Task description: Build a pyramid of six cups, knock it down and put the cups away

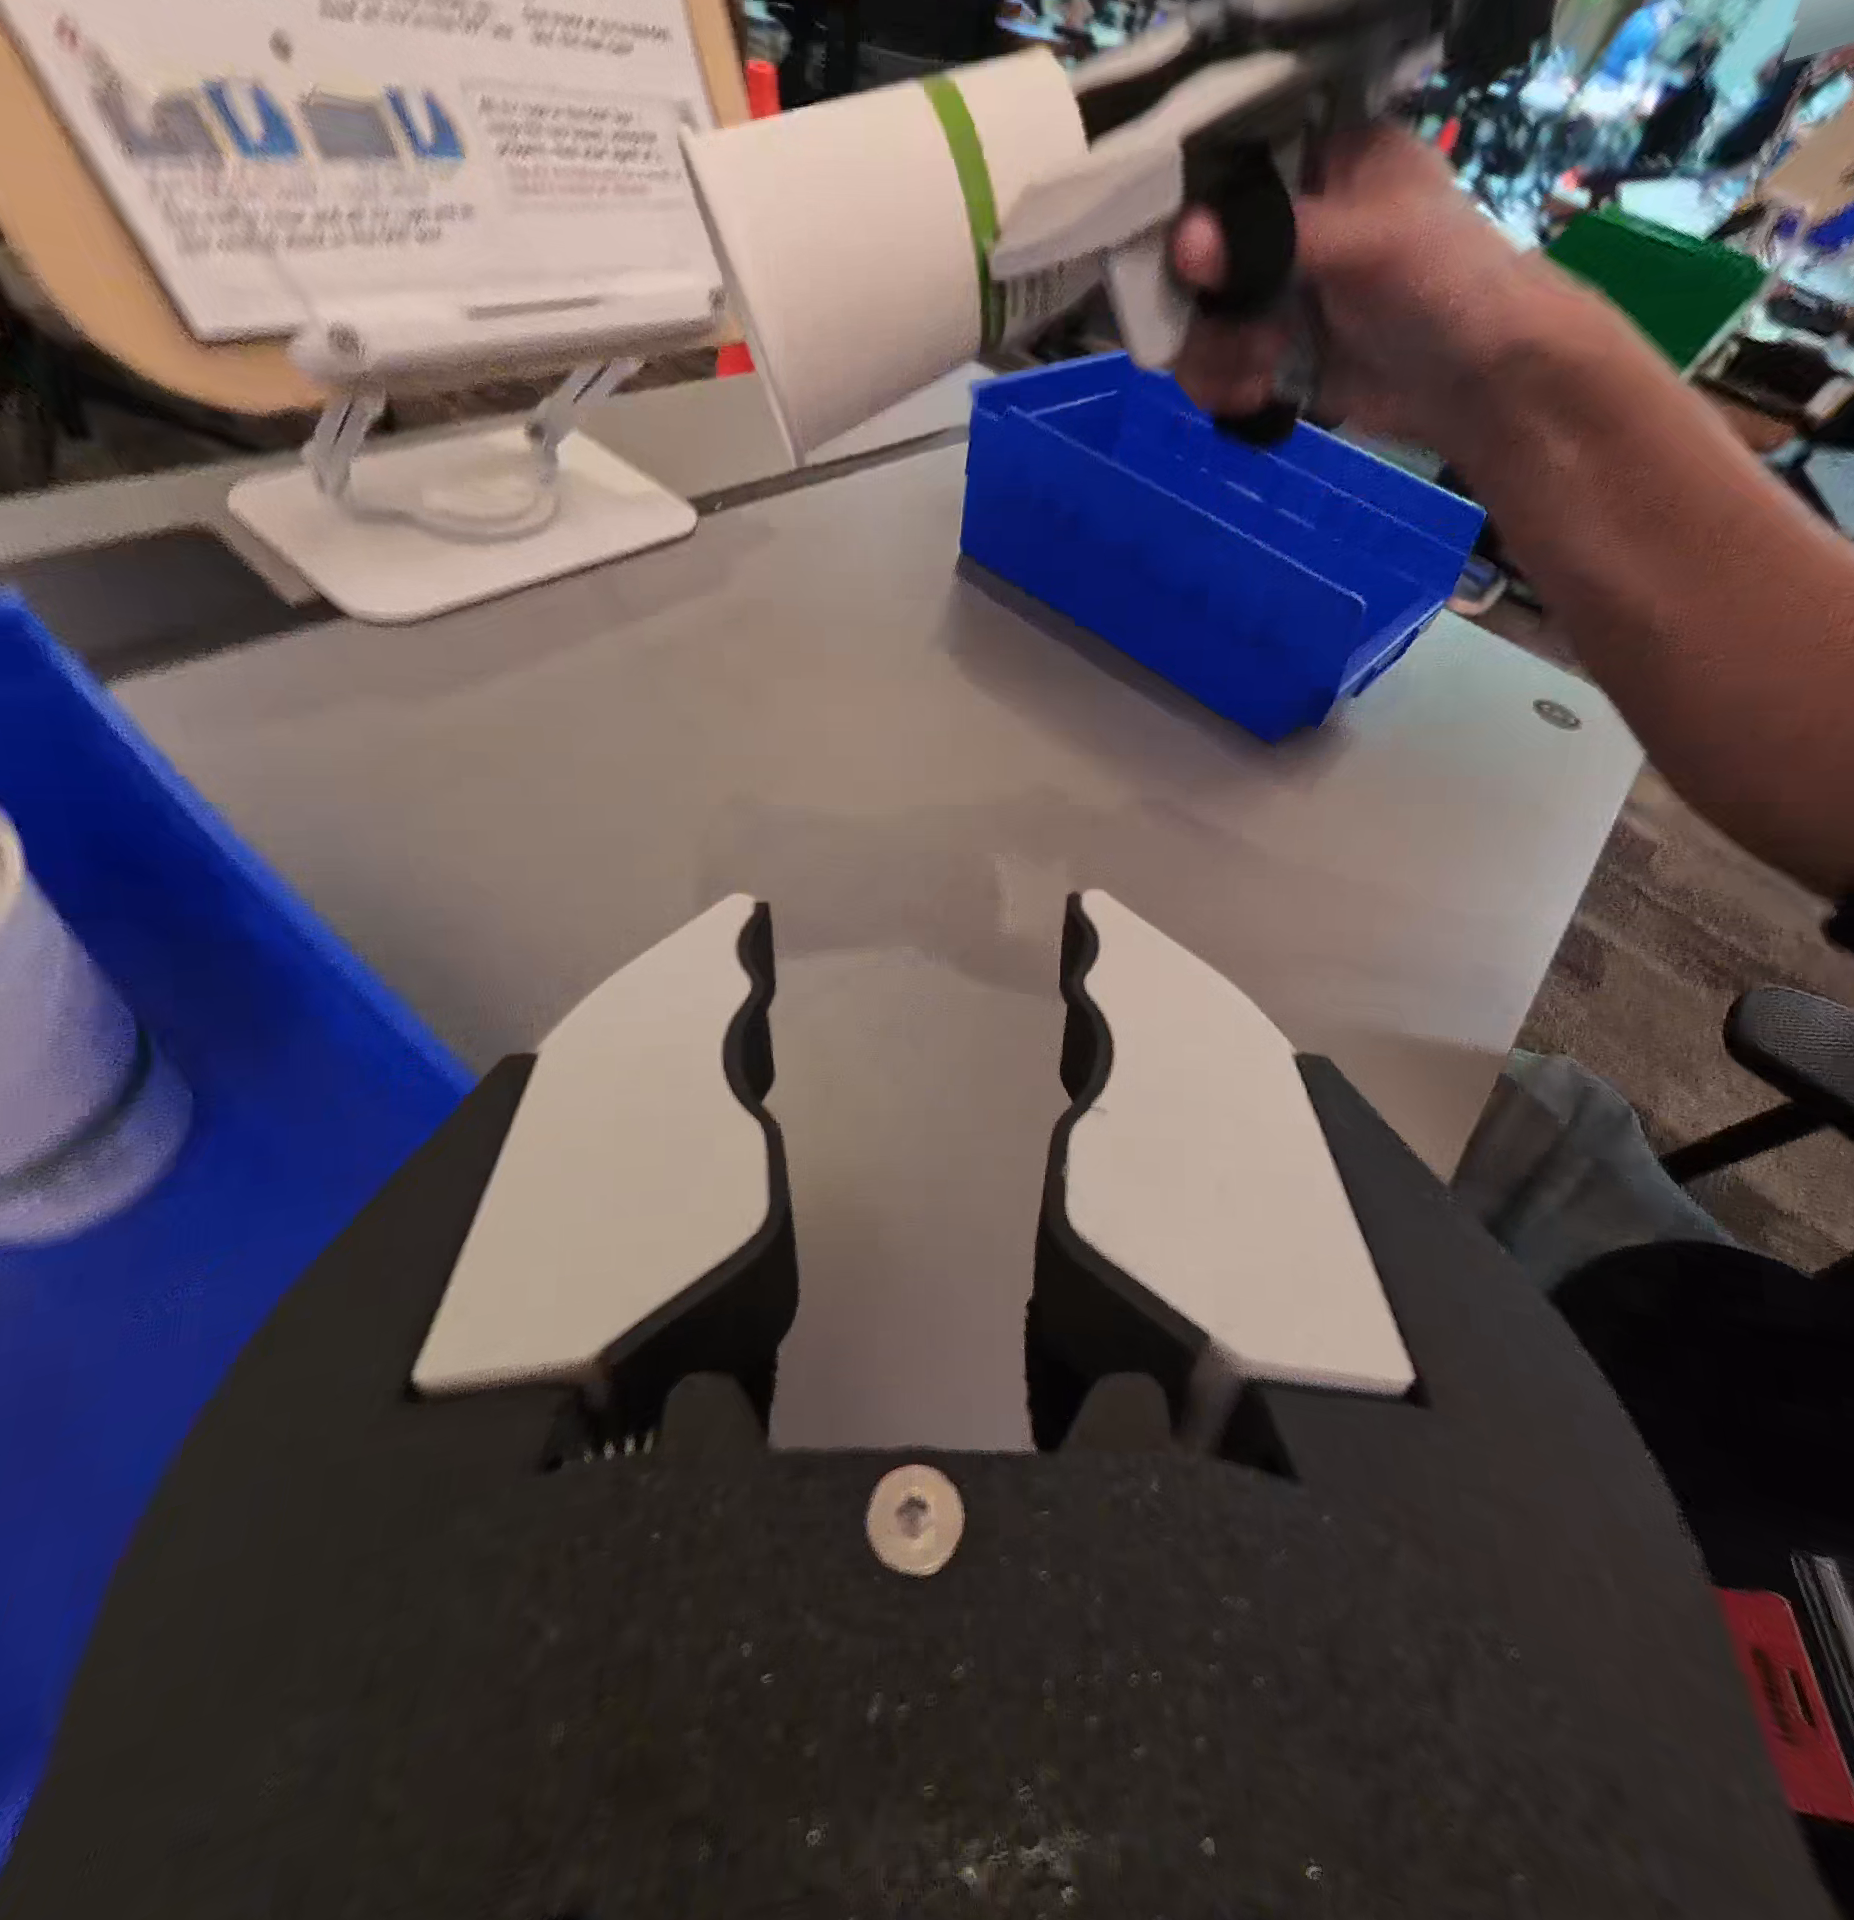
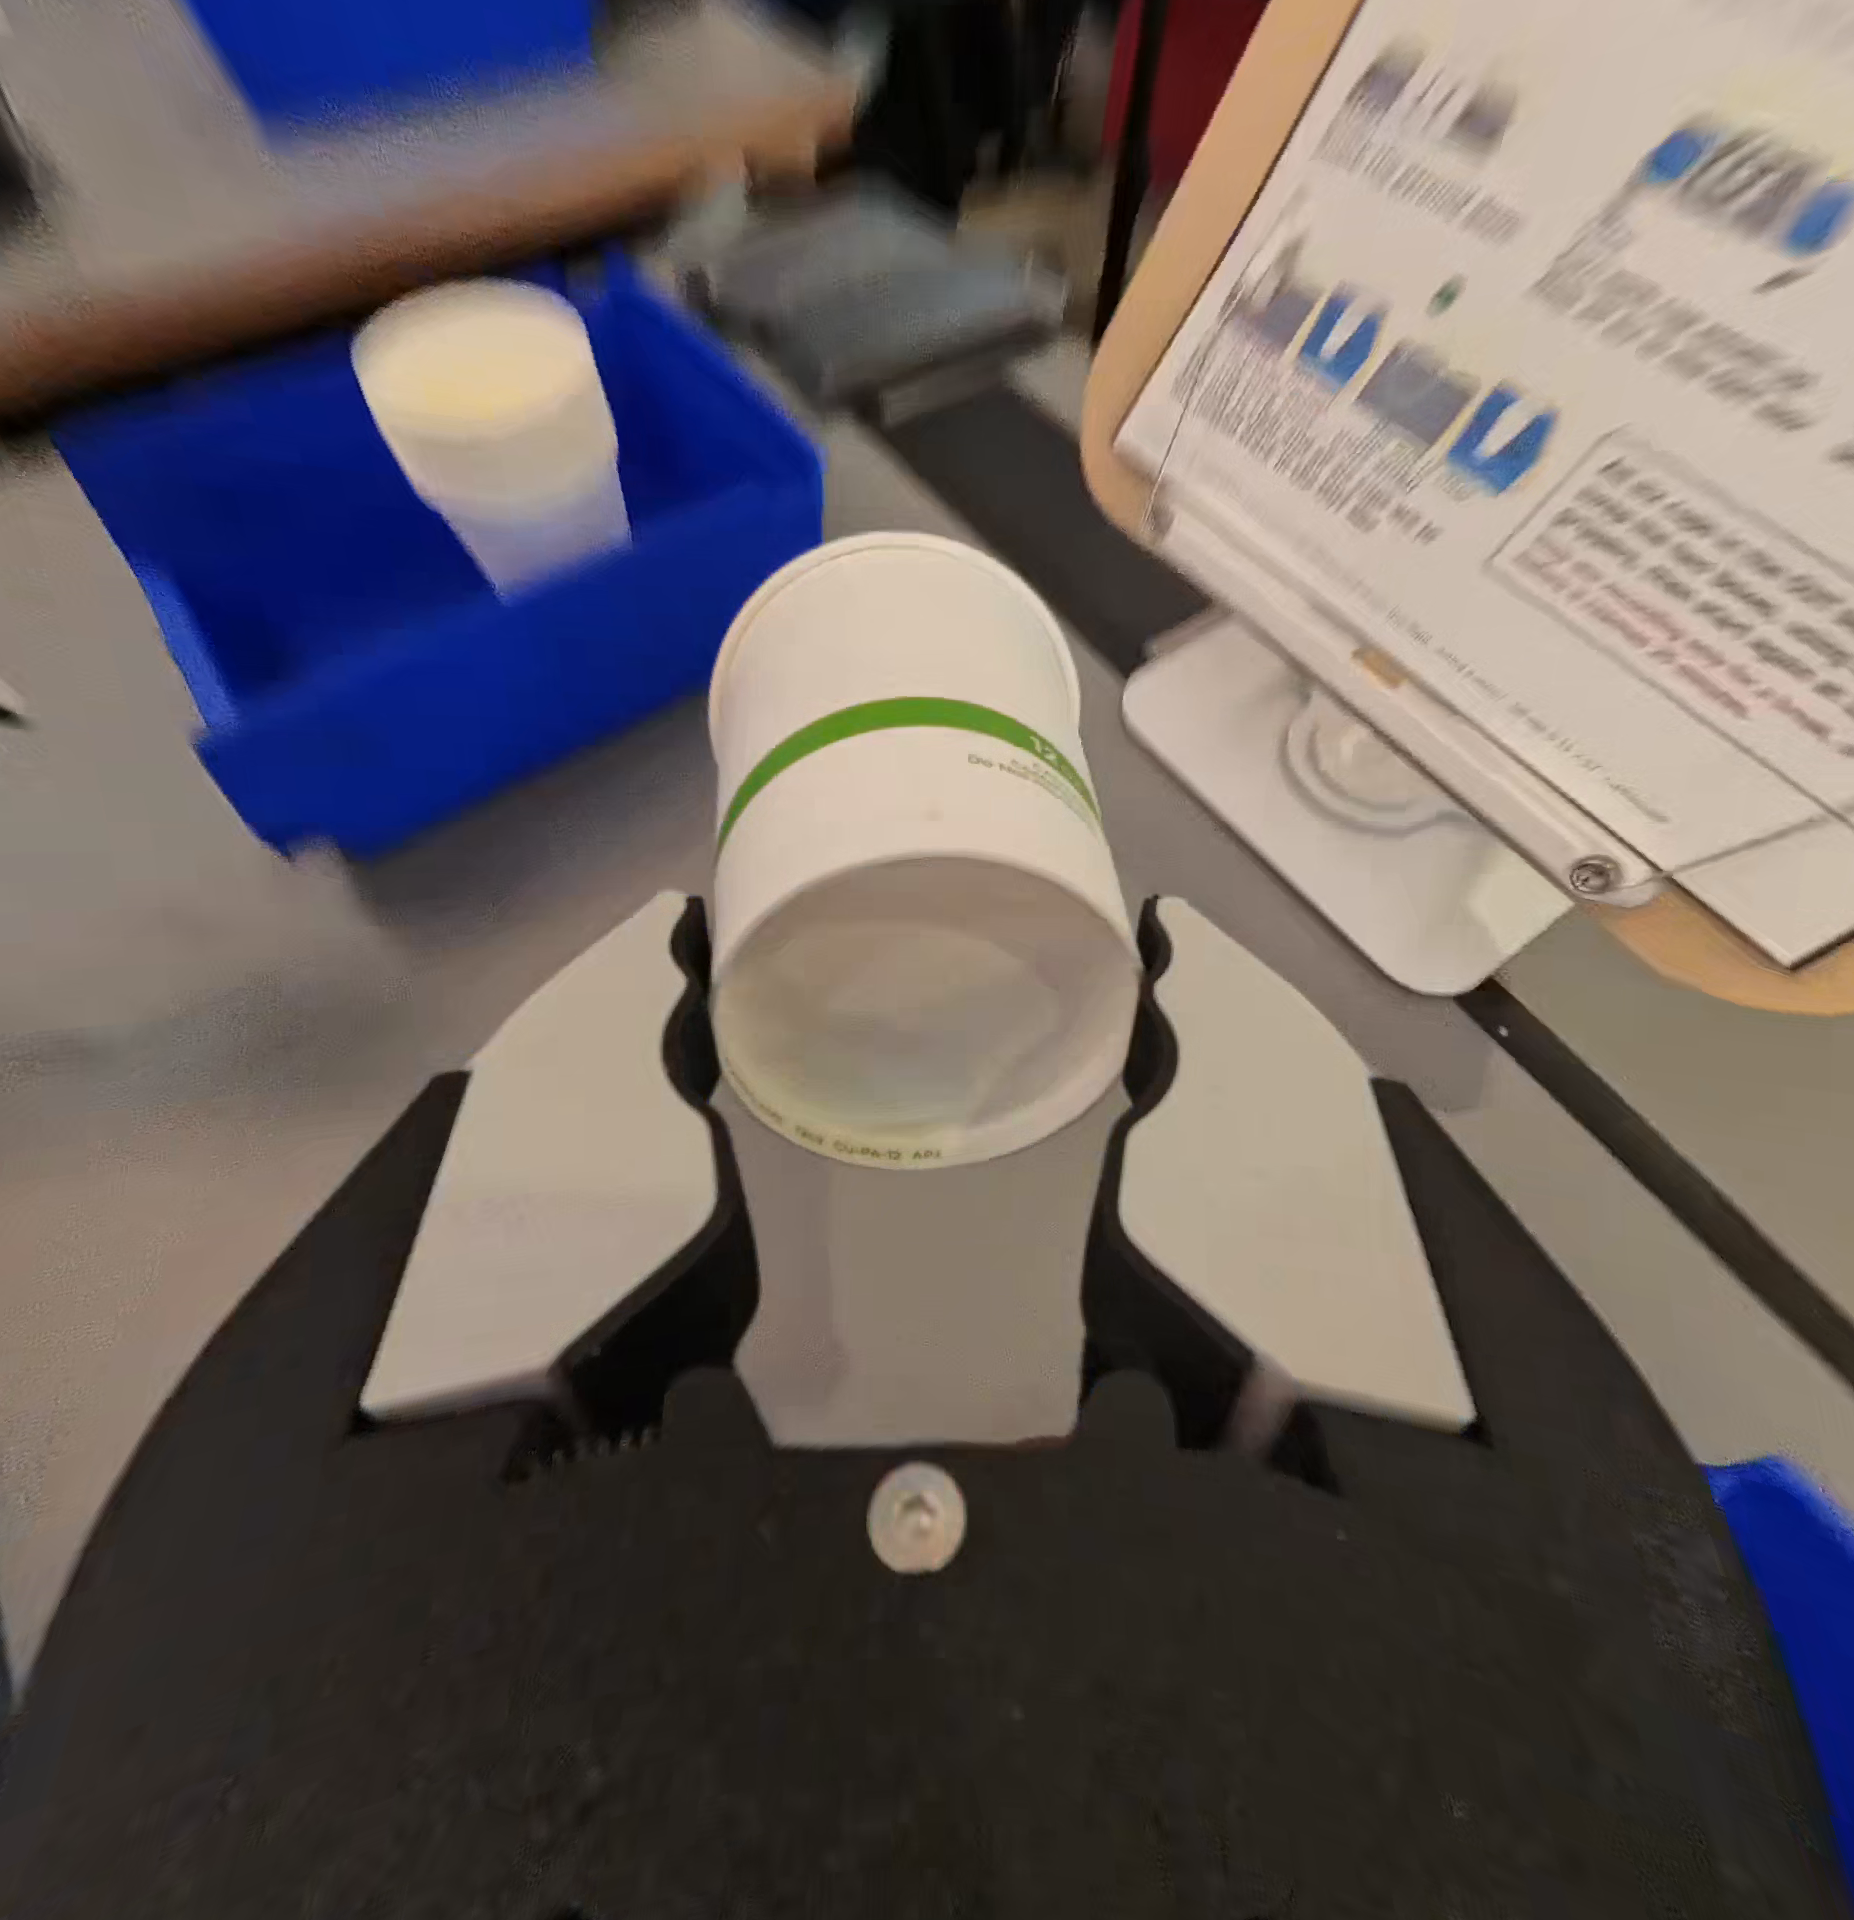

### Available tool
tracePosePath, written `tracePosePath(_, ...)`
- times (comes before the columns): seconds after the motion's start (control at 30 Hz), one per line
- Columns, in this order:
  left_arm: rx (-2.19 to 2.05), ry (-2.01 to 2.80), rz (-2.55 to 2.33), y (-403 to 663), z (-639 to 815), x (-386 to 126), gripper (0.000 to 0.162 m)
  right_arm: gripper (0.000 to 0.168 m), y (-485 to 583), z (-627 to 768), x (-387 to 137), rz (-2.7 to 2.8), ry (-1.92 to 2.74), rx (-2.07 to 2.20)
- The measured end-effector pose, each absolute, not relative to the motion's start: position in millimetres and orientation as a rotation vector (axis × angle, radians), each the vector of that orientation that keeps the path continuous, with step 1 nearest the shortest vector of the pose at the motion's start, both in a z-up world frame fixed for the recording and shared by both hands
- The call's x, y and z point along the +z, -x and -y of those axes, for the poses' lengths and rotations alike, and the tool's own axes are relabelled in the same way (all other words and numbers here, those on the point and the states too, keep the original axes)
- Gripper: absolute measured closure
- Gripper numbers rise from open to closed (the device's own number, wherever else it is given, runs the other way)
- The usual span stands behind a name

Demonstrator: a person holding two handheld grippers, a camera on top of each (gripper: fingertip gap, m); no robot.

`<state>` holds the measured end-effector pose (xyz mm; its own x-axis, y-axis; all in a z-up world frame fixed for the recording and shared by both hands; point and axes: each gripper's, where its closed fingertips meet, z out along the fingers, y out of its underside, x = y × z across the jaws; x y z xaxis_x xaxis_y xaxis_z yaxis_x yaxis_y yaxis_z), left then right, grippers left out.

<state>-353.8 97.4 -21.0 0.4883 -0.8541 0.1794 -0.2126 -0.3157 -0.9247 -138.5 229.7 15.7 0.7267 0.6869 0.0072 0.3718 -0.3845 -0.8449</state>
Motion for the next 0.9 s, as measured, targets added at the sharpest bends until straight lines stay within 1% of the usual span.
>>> tracePosePath(0.17, -0.774, 1.960, -0.902, 394, -53, -78, 0.109, 0.091, 152, -253, -46, 1.375, 2.320, 0.025)
tracePosePath(0.23, -0.747, 1.976, -0.898, 409, -41, -85, 0.109, 0.091, 156, -255, -75, 1.562, 2.395, -0.111)
tracePosePath(0.3, -0.745, 1.981, -0.861, 422, -34, -85, 0.109, 0.091, 158, -248, -102, 1.710, 2.480, -0.159)
tracePosePath(0.4, -0.793, 1.968, -0.800, 434, -27, -79, 0.110, 0.091, 156, -240, -120, 1.813, 2.583, -0.218)
tracePosePath(0.5, -0.827, 1.947, -0.768, 439, -26, -76, 0.110, 0.091, 166, -236, -121, 1.813, 2.623, -0.144)
tracePosePath(0.63, -0.820, 1.997, -0.787, 439, -27, -88, 0.108, 0.091, 161, -237, -122, 1.828, 2.631, -0.208)
tracePosePath(0.67, -0.807, 2.014, -0.796, 438, -27, -92, 0.108, 0.089, 163, -238, -121, 1.828, 2.625, -0.190)
tracePosePath(0.7, -0.803, 2.024, -0.804, 438, -27, -94, 0.107, 0.078, 164, -238, -119, 1.814, 2.620, -0.172)
tracePosePath(0.73, -0.809, 2.035, -0.818, 437, -27, -96, 0.107, 0.074, 165, -237, -112, 1.787, 2.608, -0.140)
tracePosePath(0.8, -0.785, 2.049, -0.843, 437, -31, -96, 0.108, 0.072, 167, -241, -84, 1.700, 2.505, -0.130)
tracePosePath(0.9, -0.659, 2.066, -0.940, 442, -52, -87, 0.110, 0.075, 175, -224, -25, 1.484, 2.264, 0.042)
